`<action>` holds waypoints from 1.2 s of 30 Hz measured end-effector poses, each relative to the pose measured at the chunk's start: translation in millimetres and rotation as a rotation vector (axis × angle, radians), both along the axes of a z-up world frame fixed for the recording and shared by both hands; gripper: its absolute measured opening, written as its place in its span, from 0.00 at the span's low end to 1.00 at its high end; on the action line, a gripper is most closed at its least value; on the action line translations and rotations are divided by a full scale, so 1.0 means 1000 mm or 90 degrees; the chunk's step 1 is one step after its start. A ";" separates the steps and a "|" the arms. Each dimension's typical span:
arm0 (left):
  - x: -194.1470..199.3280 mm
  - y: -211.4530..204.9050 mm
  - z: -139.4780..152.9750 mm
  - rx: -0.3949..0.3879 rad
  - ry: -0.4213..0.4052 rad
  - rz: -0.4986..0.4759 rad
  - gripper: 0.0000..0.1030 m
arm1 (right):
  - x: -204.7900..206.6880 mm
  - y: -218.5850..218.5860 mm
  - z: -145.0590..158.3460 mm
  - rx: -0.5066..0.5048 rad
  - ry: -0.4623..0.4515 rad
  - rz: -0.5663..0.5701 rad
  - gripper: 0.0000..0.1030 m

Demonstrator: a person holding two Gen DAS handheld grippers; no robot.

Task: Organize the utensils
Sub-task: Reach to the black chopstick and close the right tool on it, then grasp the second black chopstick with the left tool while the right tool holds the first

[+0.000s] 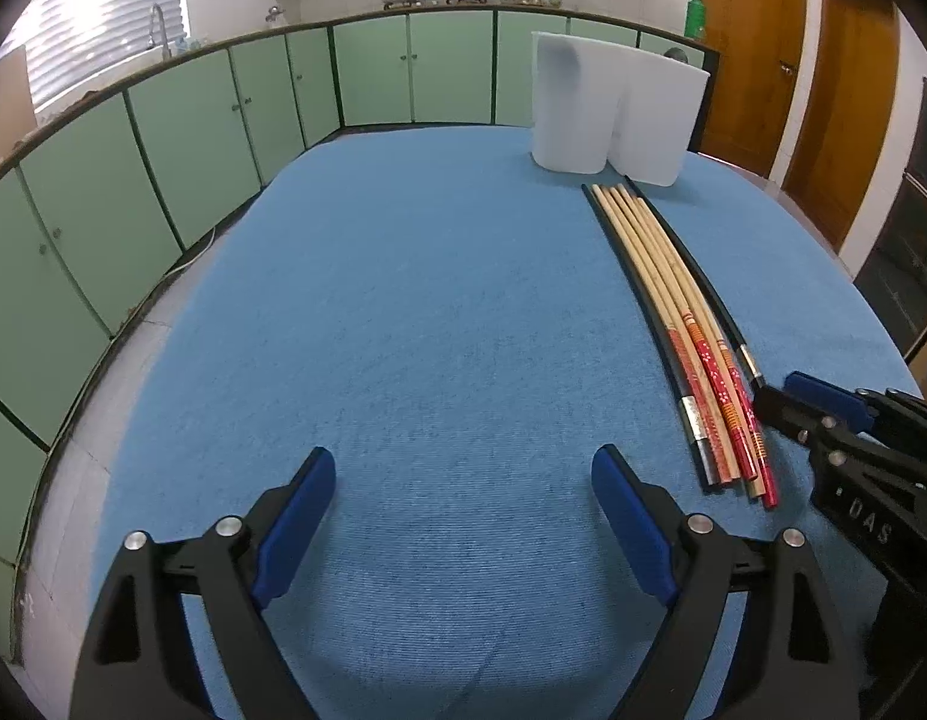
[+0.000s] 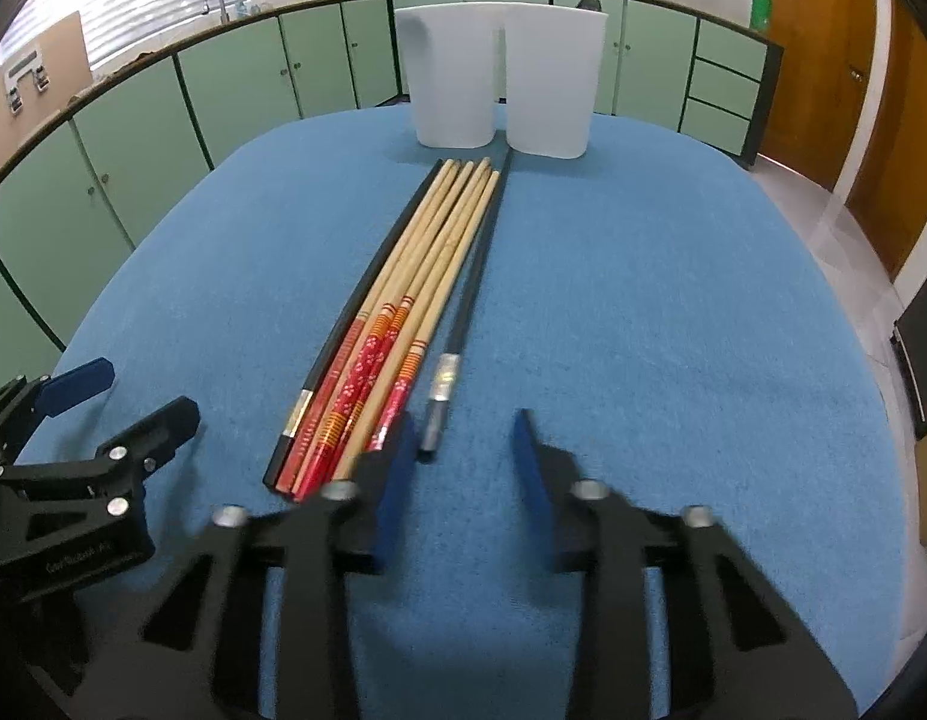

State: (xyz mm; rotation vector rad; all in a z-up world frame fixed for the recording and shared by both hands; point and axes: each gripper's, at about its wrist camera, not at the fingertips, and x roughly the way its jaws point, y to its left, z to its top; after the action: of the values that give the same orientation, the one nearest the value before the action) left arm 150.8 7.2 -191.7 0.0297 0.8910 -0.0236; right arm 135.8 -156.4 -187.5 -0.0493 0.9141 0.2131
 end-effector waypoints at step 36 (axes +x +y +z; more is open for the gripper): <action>0.003 -0.036 -0.008 -0.003 0.022 -0.048 0.83 | -0.008 -0.057 0.001 0.030 0.005 -0.060 0.08</action>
State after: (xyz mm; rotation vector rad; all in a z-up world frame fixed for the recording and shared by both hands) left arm 154.2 -28.8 -199.6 0.0591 0.9237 -0.0970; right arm 127.8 -212.9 -186.9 0.0383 0.9162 0.1469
